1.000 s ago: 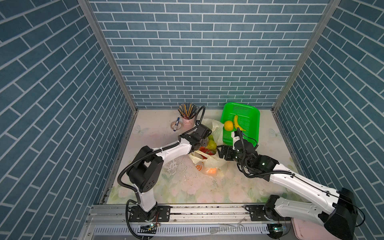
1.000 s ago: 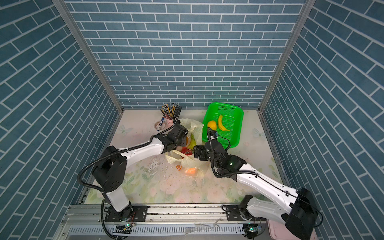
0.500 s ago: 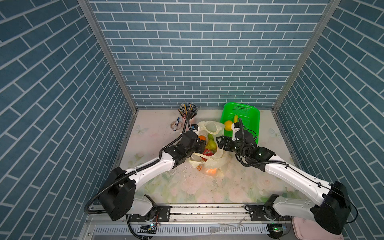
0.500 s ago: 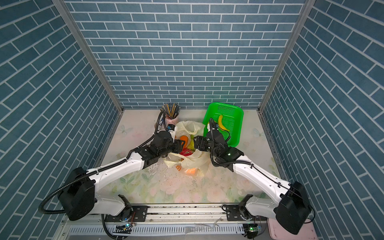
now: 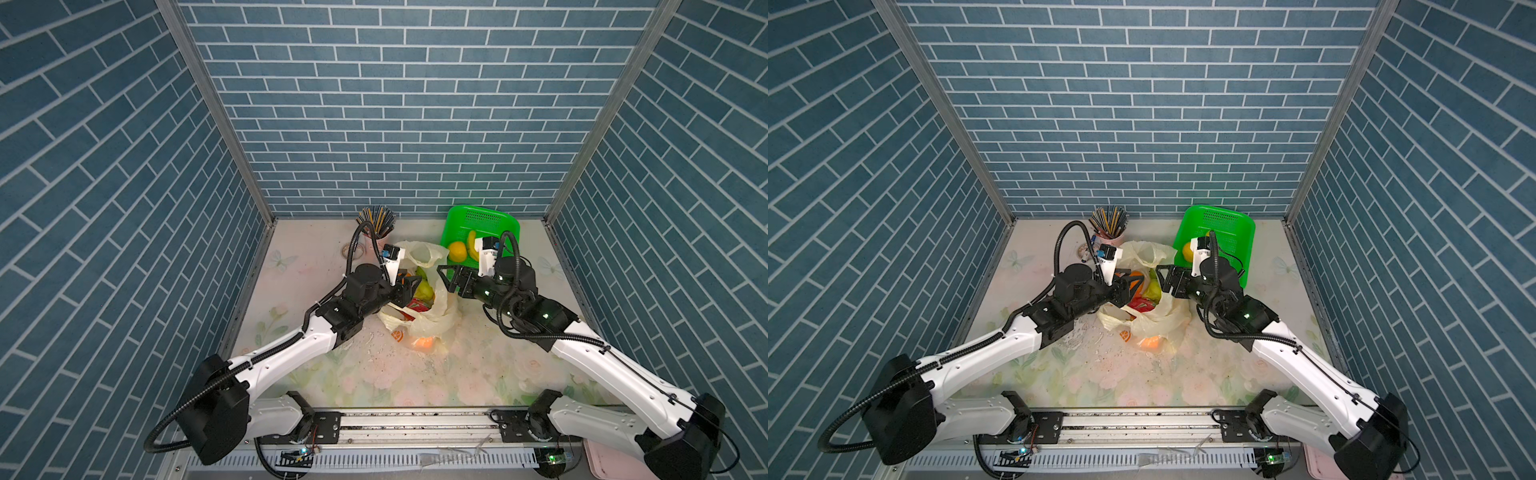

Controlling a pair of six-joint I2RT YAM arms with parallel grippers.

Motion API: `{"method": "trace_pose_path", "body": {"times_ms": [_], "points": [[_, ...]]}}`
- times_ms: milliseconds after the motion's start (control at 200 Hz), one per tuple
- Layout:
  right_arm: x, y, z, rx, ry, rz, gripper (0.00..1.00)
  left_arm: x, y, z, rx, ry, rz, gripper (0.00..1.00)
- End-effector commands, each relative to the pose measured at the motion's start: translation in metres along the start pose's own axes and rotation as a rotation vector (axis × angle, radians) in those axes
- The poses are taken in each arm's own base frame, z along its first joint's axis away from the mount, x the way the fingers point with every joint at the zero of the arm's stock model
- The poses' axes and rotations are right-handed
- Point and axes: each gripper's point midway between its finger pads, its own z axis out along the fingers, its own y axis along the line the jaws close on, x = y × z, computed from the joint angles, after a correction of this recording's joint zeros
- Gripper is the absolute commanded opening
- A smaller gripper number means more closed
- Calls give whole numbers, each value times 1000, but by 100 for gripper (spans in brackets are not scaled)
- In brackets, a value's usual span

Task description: Untie the knot of the plastic bag and take out the fruit

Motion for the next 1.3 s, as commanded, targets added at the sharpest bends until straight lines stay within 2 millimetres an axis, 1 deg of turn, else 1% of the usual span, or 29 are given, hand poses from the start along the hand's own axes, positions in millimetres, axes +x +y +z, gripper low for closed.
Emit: {"method": "trace_pose_path", "body": {"times_ms": [0,90,155,215,260,265,315,355,405,435,480,525,595,630,685,755,870,980,1125,1295], "points": [[39,-7,7,-19,120,4,79,31,24,15,-136,168,2,54],[79,-24,15,54,235,-40,80,53,17,13,-81,205,-73,55],[110,-36,17,94,334,-43,77,75,2,8,-14,232,-112,55],[143,-49,15,135,412,-49,73,107,-11,1,11,291,-108,55],[166,-58,11,163,456,-64,71,131,-17,-5,13,329,-104,55],[168,-59,10,164,461,-68,71,130,-18,-5,14,324,-104,55],[189,-67,5,191,513,-86,69,151,-20,-14,32,339,-126,55],[201,-74,1,222,545,-105,68,162,-24,-22,64,330,-143,55],[212,-80,-4,259,577,-126,67,168,-30,-31,116,309,-147,55],[217,-82,-6,271,595,-133,66,168,-34,-36,144,291,-137,55],[223,-84,-8,280,610,-143,64,166,-31,-40,135,269,-123,55],[224,-84,-8,286,617,-148,63,157,-23,-41,90,249,-96,57],[223,-82,-7,285,612,-155,63,132,-17,-38,33,208,-53,63],[221,-81,-6,283,604,-156,63,117,-13,-35,7,188,-40,64],[216,-78,-4,278,588,-157,63,100,-9,-28,-18,183,-34,64],[209,-74,-2,277,561,-152,63,88,1,-17,-66,199,-43,64],[197,-68,-1,277,513,-134,65,86,17,5,-141,287,-78,64],[184,-60,-2,261,468,-123,66,87,28,22,-221,352,-57,64],[168,-55,-4,255,401,-114,67,90,46,40,-320,411,-14,63],[158,-49,-4,237,367,-107,68,90,78,56,-470,410,8,64]]}}
